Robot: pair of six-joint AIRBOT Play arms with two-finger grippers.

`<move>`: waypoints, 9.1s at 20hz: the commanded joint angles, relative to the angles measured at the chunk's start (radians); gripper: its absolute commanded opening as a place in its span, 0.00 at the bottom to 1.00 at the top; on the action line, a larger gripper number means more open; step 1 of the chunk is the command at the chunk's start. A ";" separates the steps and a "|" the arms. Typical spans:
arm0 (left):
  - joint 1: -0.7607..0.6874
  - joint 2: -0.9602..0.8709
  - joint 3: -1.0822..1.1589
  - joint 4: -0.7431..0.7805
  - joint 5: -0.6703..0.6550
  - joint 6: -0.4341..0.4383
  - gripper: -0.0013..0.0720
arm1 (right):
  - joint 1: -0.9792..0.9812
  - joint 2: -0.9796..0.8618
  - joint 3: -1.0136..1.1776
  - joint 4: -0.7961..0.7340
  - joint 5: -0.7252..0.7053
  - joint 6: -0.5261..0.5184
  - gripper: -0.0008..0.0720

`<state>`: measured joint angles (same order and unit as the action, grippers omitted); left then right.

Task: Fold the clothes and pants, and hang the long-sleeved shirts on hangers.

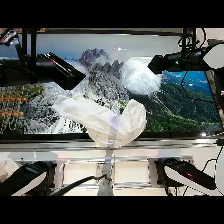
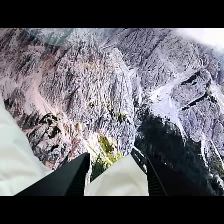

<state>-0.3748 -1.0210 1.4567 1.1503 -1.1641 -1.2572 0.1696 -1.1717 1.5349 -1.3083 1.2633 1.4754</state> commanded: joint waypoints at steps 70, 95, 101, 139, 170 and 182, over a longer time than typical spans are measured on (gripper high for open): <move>-0.380 -0.844 0.111 -0.375 0.107 -0.080 0.74 | -0.137 0.000 -0.317 -0.023 -0.246 0.233 0.56; -0.173 -0.484 0.246 -0.156 -0.171 -0.013 0.02 | -0.137 0.001 -0.316 -0.005 -0.217 0.163 0.56; -0.187 -0.454 0.245 -0.097 -0.169 -0.027 0.02 | -0.138 -0.007 -0.443 0.188 -0.298 -0.005 0.57; -0.121 0.020 0.245 -0.224 0.414 -0.068 0.02 | -0.050 0.182 0.091 0.573 -0.494 -0.414 0.05; -0.447 -0.316 -0.394 -0.255 0.541 -0.690 0.64 | 0.033 -0.042 -0.208 0.134 -0.269 -0.148 0.05; -0.489 -0.592 -0.388 -1.209 0.822 -0.390 0.64 | 0.033 -0.030 -0.046 0.134 -0.265 -0.103 0.05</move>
<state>-0.8486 -1.5700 1.0668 0.2440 -0.4080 -1.8214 0.2012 -1.2022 1.4712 -1.1744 0.9947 1.3655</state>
